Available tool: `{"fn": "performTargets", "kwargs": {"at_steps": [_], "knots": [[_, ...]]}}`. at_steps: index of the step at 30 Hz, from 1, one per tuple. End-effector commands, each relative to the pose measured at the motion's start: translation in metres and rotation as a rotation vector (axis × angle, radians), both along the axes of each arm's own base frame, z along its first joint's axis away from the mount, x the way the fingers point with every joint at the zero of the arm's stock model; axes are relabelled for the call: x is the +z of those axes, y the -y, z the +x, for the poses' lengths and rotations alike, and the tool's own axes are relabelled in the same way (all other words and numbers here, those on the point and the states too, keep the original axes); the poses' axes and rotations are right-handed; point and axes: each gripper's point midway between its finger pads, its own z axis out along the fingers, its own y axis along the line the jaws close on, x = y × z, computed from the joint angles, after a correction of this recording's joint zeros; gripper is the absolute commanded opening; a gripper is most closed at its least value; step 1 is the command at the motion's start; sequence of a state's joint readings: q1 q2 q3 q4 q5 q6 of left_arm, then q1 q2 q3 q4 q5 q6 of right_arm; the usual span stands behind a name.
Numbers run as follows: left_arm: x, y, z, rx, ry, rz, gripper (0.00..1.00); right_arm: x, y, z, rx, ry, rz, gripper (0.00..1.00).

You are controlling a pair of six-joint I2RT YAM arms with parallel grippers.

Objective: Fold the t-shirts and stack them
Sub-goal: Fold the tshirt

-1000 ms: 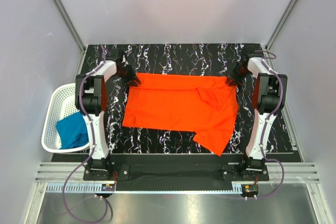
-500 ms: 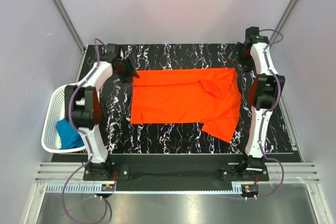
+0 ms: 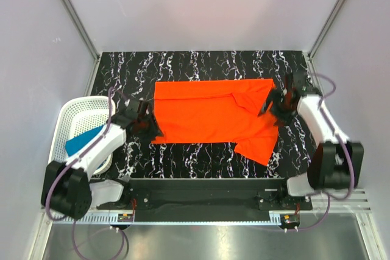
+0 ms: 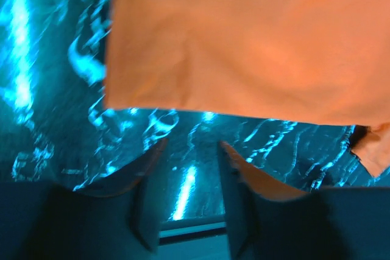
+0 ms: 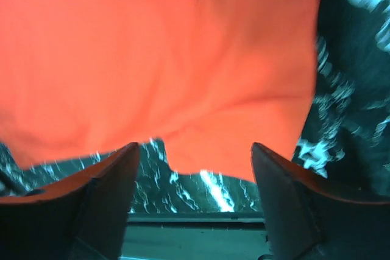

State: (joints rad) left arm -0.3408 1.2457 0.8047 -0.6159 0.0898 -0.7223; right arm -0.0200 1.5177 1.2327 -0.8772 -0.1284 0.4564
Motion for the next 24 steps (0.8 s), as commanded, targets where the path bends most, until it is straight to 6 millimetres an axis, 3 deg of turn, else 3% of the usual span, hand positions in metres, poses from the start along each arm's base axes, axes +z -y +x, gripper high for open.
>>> {"fn": "performTargets", "kwargs": {"at_steps": [1, 4, 7, 13, 24], "knots": [[0.004, -0.012, -0.001, 0.123, 0.061, -0.009, 0.46, -0.01, -0.036, -0.047, 0.058, 0.024, 0.137, 0.78], [-0.013, -0.018, -0.01, 0.177, -0.001, -0.006, 0.47, -0.016, -0.042, -0.072, 0.06, 0.032, 0.165, 0.76], [-0.025, -0.024, -0.012, 0.207, -0.051, 0.012, 0.47, -0.011, -0.044, -0.085, 0.081, 0.029, 0.174, 0.77], [-0.043, -0.042, -0.007, 0.288, -0.101, 0.064, 0.46, -0.009, -0.045, -0.098, 0.058, -0.003, 0.188, 0.78], [-0.061, -0.046, 0.003, 0.332, -0.142, 0.074, 0.45, -0.018, -0.046, -0.106, 0.068, -0.036, 0.191, 0.78]]}}
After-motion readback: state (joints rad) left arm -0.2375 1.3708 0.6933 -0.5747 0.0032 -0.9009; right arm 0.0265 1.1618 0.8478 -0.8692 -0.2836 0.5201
